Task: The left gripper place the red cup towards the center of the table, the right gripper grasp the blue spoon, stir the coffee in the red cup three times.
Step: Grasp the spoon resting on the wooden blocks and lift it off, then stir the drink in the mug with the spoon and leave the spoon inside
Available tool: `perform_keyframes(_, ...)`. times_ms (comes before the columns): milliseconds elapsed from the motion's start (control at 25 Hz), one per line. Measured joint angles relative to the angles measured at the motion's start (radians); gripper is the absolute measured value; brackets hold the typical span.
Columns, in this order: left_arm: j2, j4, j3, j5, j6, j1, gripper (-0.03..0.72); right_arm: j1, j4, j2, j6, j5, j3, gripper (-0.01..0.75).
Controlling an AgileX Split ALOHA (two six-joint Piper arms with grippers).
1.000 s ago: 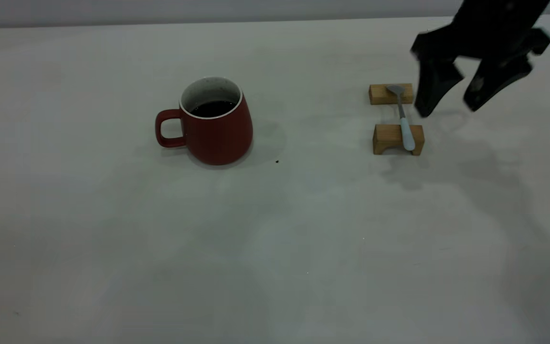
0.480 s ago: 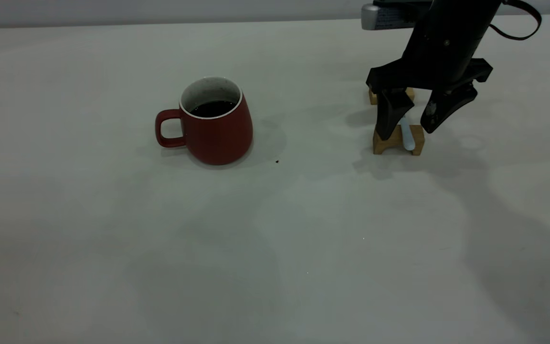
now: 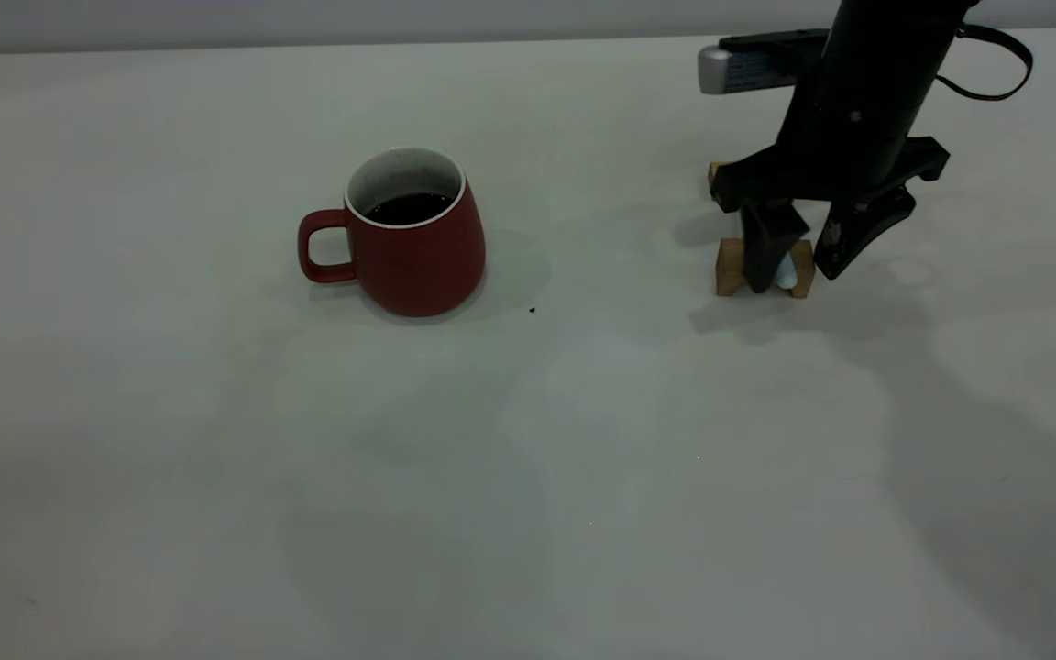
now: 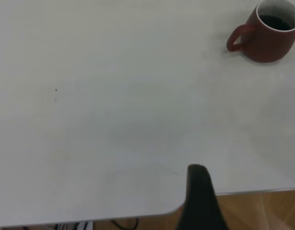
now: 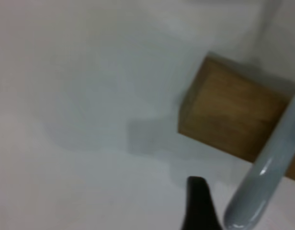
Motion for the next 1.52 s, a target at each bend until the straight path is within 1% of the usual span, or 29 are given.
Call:
perform_keyframes(280,0.0,0.0,0.0,0.0,0.0,0.0,0.594,0.0,-0.075,0.0,0.049,-0.008,0.0,0.221)
perform_keyframes(360,0.0,0.0,0.0,0.0,0.0,0.0,0.594,0.0,-0.077,0.0,0.05,-0.011,0.0,0.159)
perform_keyframes(560,0.0,0.0,0.0,0.0,0.0,0.0,0.594,0.0,-0.077,-0.006,0.051,-0.011,-0.002,0.155)
perform_keyframes(640,0.0,0.0,0.0,0.0,0.0,0.0,0.594,0.0,-0.075,-0.025,0.051,0.022,-0.02,0.155)
perform_keyframes(720,0.0,0.0,0.0,0.0,0.0,0.0,0.594,0.0,-0.041,-0.067,0.052,0.082,-0.055,0.155)
perform_keyframes(840,0.0,0.0,0.0,0.0,0.0,0.0,0.594,-0.001,0.123,-0.141,0.052,0.202,-0.133,0.155)
perform_keyframes(960,0.0,0.0,0.0,0.0,0.0,0.0,0.594,0.002,0.379,-0.178,0.06,0.324,-0.195,0.155)
perform_keyframes(1040,0.0,0.0,0.0,0.0,-0.001,0.0,0.594,0.018,0.587,-0.18,0.089,0.362,-0.207,0.155)
perform_keyframes(1160,0.0,0.0,0.0,0.0,-0.001,0.0,0.594,0.058,0.853,-0.178,0.132,0.356,-0.208,0.155)
perform_keyframes(1240,0.0,0.0,0.0,0.0,-0.001,0.0,0.594,0.079,1.006,-0.177,0.203,0.337,-0.208,0.155)
perform_keyframes(1400,0.0,0.0,0.0,0.0,-0.001,0.0,0.594,0.12,1.288,-0.148,0.512,0.288,-0.209,0.155)
perform_keyframes(1480,0.0,0.0,0.0,0.0,-0.001,0.0,0.594,0.141,1.382,-0.132,0.645,0.278,-0.209,0.155)
perform_keyframes(1520,0.0,0.0,0.0,0.0,-0.001,0.0,0.594,0.153,1.421,-0.125,0.682,0.275,-0.209,0.155)
